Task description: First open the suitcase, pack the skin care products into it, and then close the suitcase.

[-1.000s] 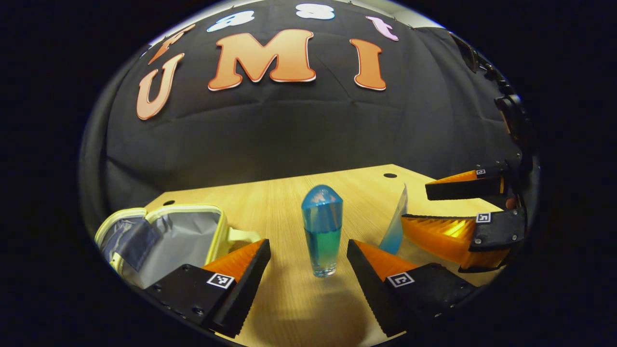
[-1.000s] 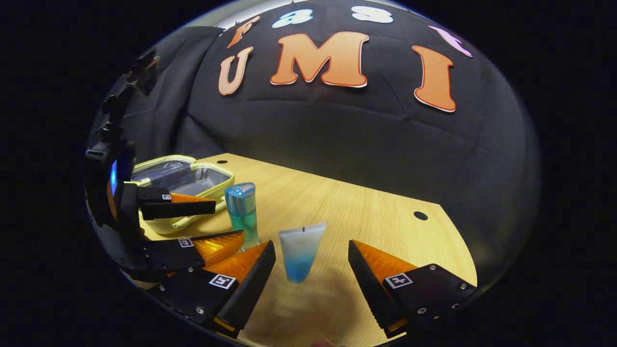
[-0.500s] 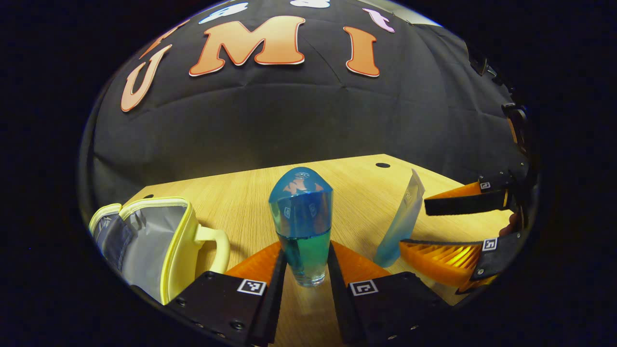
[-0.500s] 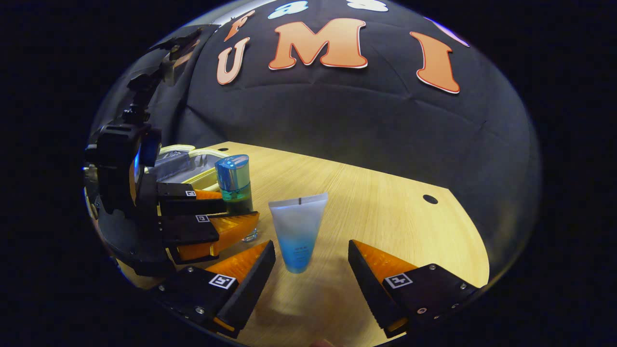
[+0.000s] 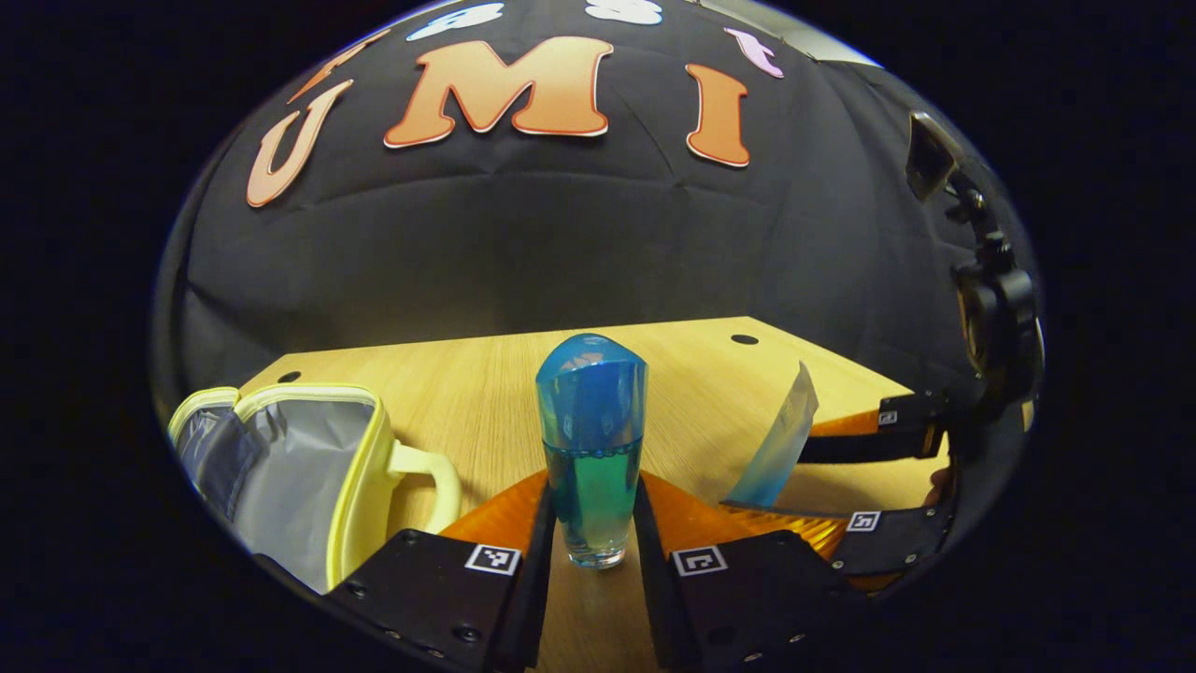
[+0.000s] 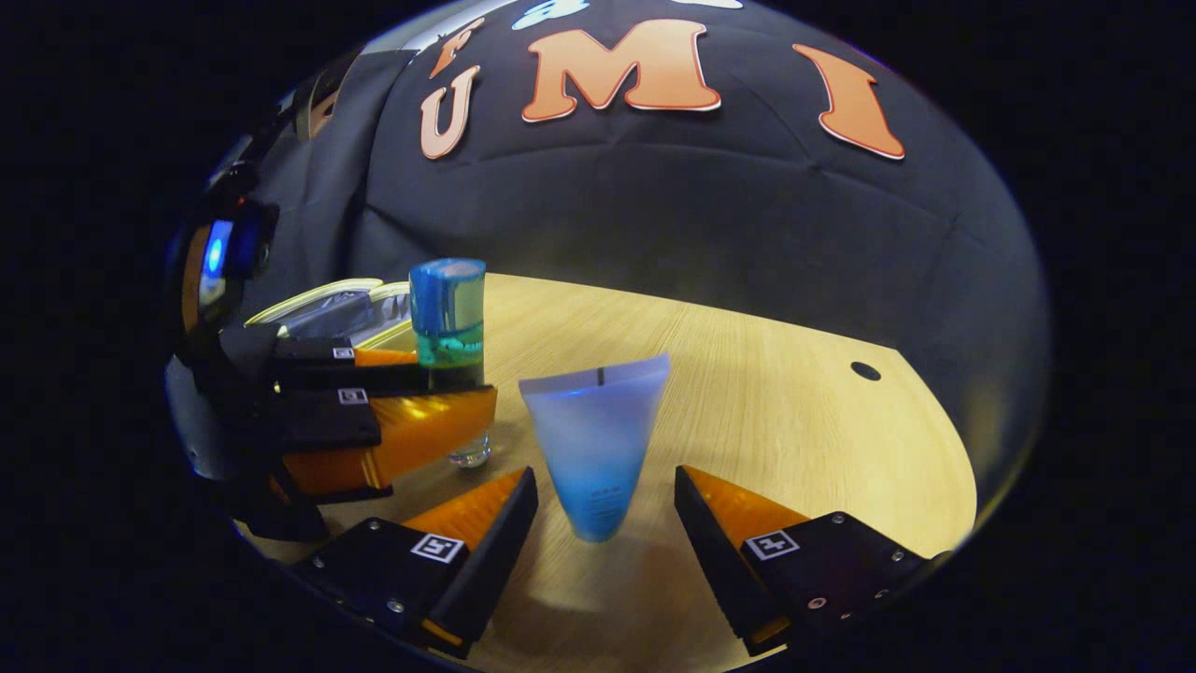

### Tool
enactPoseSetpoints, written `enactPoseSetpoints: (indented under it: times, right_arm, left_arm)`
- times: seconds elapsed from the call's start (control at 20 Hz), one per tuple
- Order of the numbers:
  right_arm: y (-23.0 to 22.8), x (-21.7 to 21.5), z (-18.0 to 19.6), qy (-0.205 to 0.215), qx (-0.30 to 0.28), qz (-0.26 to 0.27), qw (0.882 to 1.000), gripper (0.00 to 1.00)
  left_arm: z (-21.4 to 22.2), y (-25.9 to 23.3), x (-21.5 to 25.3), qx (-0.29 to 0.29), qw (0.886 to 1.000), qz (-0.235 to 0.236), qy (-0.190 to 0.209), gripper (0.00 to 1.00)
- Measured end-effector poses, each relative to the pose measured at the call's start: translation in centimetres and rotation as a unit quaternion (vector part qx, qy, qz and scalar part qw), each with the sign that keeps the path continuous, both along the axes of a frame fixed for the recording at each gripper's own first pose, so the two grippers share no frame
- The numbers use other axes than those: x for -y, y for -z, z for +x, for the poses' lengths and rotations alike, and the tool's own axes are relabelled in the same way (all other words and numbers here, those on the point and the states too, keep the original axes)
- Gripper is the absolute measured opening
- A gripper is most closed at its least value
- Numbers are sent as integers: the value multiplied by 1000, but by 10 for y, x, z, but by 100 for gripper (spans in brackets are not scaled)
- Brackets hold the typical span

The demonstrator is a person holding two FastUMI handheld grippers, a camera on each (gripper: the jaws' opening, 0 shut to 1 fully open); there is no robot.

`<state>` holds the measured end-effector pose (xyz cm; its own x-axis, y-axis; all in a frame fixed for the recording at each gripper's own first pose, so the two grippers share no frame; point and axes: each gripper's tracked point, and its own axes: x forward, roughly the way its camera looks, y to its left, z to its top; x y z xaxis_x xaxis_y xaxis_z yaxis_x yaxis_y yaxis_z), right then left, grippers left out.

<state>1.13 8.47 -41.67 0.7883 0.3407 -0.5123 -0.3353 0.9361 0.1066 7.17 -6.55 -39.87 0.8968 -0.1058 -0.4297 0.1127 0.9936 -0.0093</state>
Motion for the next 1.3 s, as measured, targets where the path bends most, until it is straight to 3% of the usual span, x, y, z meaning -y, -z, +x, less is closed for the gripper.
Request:
enactPoseSetpoints:
  times: [0.15,0.2,0.25,0.3,0.35,0.65,0.7,0.75,1.3]
  right_arm:
    - [6,-8,1,-7,-5,-2,1000,81]
    - [5,-8,3,-6,-3,-1,1000,75]
    - [3,-9,7,-2,4,1,1000,71]
    - [4,-10,8,1,4,5,1000,55]
    - [2,-13,8,-4,-1,11,1000,49]
    - [-27,-21,7,-14,5,19,1000,50]
    - [-35,-23,5,-18,8,18,1000,55]
    - [-46,-25,5,-21,13,18,1000,50]
    - [-163,-62,8,-48,61,30,997,49]
  left_arm:
    - [0,-12,-6,8,1000,1,-2,45]
    - [2,-14,-8,11,1000,1,-1,38]
    - [2,-14,-9,11,1000,2,-1,38]
    - [2,-18,-11,15,1000,-1,-3,38]
    - [1,-21,-12,17,1000,-5,-5,38]
    - [2,-57,-30,37,999,-1,-17,38]
    - [0,-66,-34,39,999,-1,-19,38]
    - [0,-74,-39,44,999,0,-23,38]
    - [-32,-170,-114,54,996,10,-64,38]
